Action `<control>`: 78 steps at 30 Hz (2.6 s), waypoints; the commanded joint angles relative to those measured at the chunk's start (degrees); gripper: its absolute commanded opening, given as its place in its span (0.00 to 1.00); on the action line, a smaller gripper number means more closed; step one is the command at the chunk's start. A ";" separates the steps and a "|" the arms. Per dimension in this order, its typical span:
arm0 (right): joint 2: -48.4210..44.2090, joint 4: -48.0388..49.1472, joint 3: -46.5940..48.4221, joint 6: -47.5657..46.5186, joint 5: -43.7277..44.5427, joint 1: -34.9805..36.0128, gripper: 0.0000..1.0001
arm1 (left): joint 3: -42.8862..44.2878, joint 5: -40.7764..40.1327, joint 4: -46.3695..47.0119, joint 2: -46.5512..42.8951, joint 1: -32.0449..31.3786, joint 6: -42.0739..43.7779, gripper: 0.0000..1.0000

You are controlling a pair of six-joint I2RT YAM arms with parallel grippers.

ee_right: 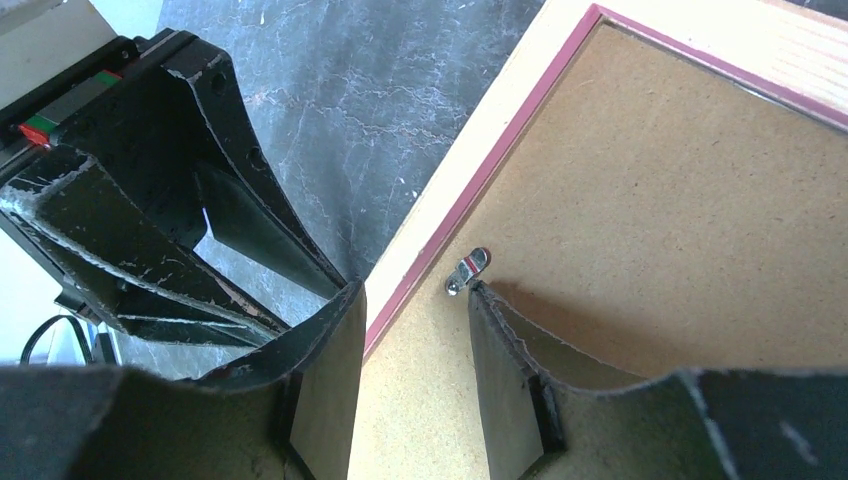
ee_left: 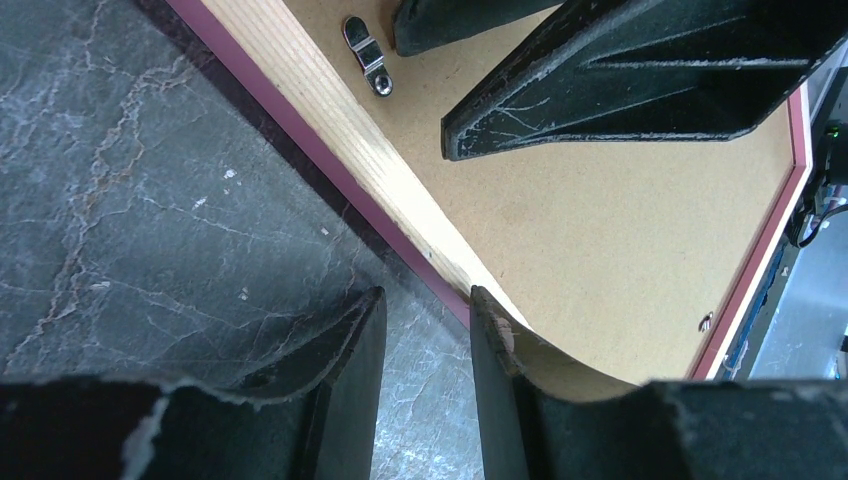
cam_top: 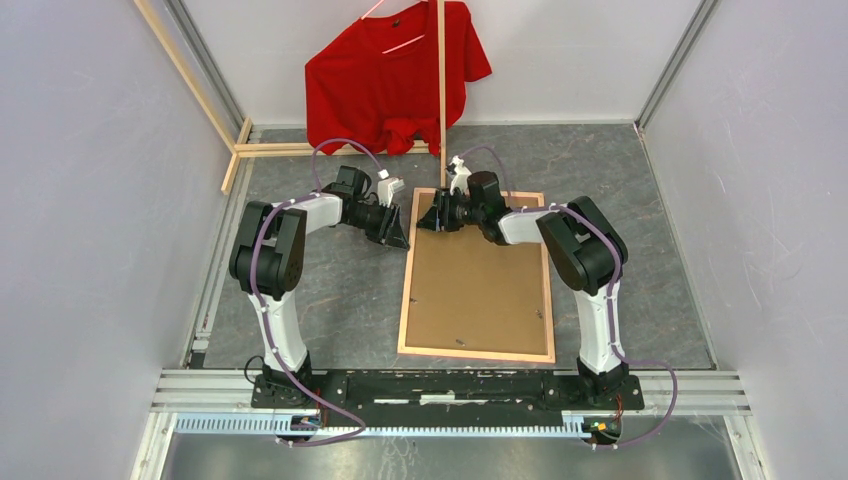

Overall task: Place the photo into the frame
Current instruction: Install the photo frame at the center of the board.

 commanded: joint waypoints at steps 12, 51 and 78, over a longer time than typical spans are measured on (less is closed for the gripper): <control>1.53 -6.81 4.85 -4.64 2.77 1.40 0.48 | -0.75 -1.17 -1.25 -0.44 -0.26 3.17 0.44; 6.90 -6.85 10.53 -4.80 -9.35 1.72 0.39 | -0.93 -1.44 -1.91 -0.14 -0.26 4.46 0.41; 9.11 -10.55 16.00 -9.58 -15.69 -1.09 0.46 | 6.60 4.56 -3.88 5.16 2.38 2.64 0.25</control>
